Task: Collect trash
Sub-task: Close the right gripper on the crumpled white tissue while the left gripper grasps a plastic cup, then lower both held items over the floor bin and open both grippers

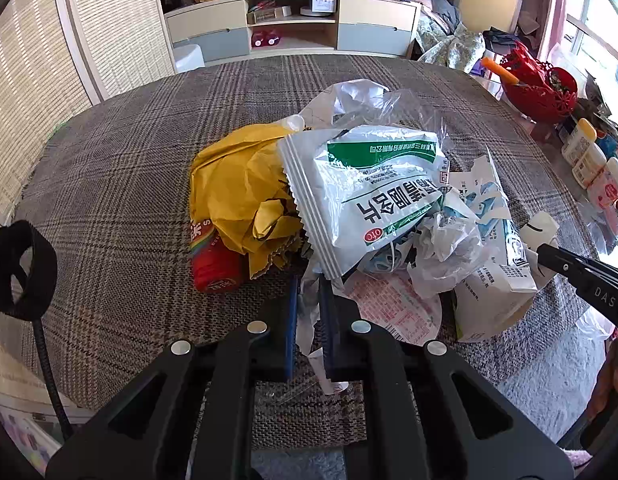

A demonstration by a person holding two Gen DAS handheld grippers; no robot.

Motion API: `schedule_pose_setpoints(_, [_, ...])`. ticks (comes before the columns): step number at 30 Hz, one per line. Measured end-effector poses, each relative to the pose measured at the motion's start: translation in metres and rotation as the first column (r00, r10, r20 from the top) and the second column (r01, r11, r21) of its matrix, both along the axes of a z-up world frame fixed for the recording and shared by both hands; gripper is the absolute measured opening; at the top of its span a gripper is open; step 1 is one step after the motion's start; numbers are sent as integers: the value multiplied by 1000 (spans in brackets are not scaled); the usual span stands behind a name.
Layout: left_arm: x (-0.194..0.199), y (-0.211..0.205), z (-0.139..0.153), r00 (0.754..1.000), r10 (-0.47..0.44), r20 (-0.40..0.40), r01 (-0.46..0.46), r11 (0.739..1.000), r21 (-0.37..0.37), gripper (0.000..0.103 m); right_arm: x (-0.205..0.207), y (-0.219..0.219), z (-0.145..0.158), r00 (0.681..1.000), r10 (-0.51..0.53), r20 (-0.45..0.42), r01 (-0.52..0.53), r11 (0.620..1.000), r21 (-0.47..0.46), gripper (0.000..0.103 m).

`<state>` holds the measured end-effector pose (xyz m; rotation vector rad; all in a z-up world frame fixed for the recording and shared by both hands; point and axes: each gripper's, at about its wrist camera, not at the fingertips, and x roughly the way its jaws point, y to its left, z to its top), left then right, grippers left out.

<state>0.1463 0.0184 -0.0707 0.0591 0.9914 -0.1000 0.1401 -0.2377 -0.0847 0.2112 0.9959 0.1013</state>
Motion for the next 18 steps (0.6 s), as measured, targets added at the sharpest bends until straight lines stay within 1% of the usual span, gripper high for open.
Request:
schedule_pose_setpoints(4, [-10, 5, 14, 999, 16, 39, -16, 1000, 4, 8, -11, -5, 19, 998, -9, 58, 10, 1000, -27, 10])
schedule_pose_setpoints(8, [-25, 16, 30, 996, 35, 85, -35, 999, -9, 7, -22, -8, 28, 997, 0, 75, 1, 1000, -14, 10])
schedule_pose_setpoints(12, [-49, 22, 49, 989, 50, 137, -47, 999, -22, 7, -41, -9, 40, 994, 15, 106, -13, 1000, -21, 10])
schedule_pose_setpoints(18, [-91, 18, 59, 987, 35, 159, -29, 999, -39, 7, -78, -2, 54, 988, 61, 142, -61, 998, -7, 10])
